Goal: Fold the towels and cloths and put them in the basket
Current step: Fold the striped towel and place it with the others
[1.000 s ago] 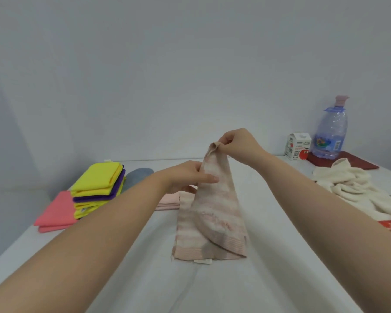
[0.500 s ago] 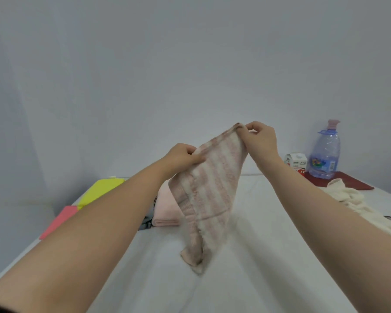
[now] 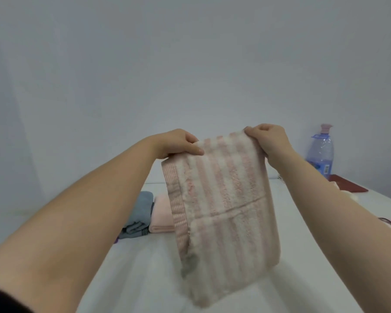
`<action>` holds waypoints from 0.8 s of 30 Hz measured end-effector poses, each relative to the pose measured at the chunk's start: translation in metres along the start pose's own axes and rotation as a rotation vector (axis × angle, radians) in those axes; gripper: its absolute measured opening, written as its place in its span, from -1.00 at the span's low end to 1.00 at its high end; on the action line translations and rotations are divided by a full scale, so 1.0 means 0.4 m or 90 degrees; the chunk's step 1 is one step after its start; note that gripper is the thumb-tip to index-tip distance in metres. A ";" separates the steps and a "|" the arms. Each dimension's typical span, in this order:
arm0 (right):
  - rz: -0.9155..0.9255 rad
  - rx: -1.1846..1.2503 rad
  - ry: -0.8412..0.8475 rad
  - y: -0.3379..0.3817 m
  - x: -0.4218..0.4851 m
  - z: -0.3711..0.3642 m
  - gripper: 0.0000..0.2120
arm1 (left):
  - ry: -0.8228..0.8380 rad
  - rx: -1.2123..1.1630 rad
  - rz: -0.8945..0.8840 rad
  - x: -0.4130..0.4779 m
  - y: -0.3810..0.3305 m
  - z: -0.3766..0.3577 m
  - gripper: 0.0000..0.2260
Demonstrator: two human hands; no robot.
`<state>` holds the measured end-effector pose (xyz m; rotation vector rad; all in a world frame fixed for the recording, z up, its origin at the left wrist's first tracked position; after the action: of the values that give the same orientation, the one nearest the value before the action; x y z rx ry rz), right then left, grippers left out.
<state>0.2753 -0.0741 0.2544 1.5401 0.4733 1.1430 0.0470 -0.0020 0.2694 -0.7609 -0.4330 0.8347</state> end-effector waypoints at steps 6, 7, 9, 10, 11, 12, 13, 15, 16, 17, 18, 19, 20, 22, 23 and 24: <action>-0.009 -0.251 0.011 -0.196 0.036 0.003 -0.81 | -0.100 0.310 0.004 0.109 0.106 -0.105 -0.81; -0.014 -0.278 0.008 -0.227 0.043 0.001 -0.83 | -0.118 0.340 0.007 0.131 0.127 -0.131 -0.80; -0.038 -0.307 0.006 -0.289 0.056 -0.002 -0.84 | -0.154 0.410 0.015 0.174 0.168 -0.178 -0.89; -0.054 -0.314 0.006 -0.320 0.064 -0.005 -0.84 | -0.167 0.440 0.020 0.194 0.187 -0.200 -0.91; -0.071 -0.315 0.005 -0.349 0.072 -0.007 -0.82 | -0.180 0.460 0.025 0.215 0.203 -0.219 -0.89; -0.088 -0.308 0.007 -0.378 0.079 -0.010 -0.80 | -0.189 0.478 0.028 0.234 0.221 -0.236 -0.86; -0.106 -0.290 0.011 -0.403 0.085 -0.013 -0.79 | -0.202 0.494 0.029 0.250 0.235 -0.251 -0.85; -0.144 -0.232 0.017 -0.452 0.095 -0.018 -0.79 | -0.230 0.510 0.021 0.276 0.260 -0.278 -0.84; -0.155 -0.209 0.012 -0.473 0.101 -0.021 -0.79 | -0.244 0.512 0.012 0.286 0.269 -0.289 -0.84; -0.156 -0.202 0.003 -0.491 0.108 -0.020 -0.79 | -0.261 0.509 0.004 0.293 0.273 -0.297 -0.84; -0.146 -0.203 -0.008 -0.507 0.116 -0.017 -0.80 | -0.283 0.504 -0.004 0.302 0.279 -0.306 -0.85; -0.135 -0.203 -0.020 -0.514 0.121 -0.013 -0.80 | -0.313 0.496 -0.017 0.304 0.279 -0.308 -0.86; -0.129 -0.194 -0.032 -0.519 0.124 -0.009 -0.81 | -0.345 0.486 -0.033 0.309 0.280 -0.312 -0.87; -0.130 -0.155 -0.044 -0.507 0.114 -0.004 -0.83 | -0.384 0.466 -0.063 0.309 0.281 -0.317 -0.88; -0.136 -0.137 -0.048 -0.498 0.103 -0.002 -0.83 | -0.387 0.463 -0.074 0.303 0.285 -0.322 -0.88; -0.142 -0.121 -0.051 -0.492 0.089 0.001 -0.83 | -0.387 0.463 -0.088 0.294 0.292 -0.330 -0.89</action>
<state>0.3453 0.0158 0.0900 1.3260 0.4569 0.9234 0.1415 0.0854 0.1009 0.2105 -0.6540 0.9981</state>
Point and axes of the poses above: each hand's wrist, its own x-axis towards the middle knuckle, its own z-axis out of the back of the hand, y = z × x, the point moved 1 cm from there along x, towards the middle knuckle
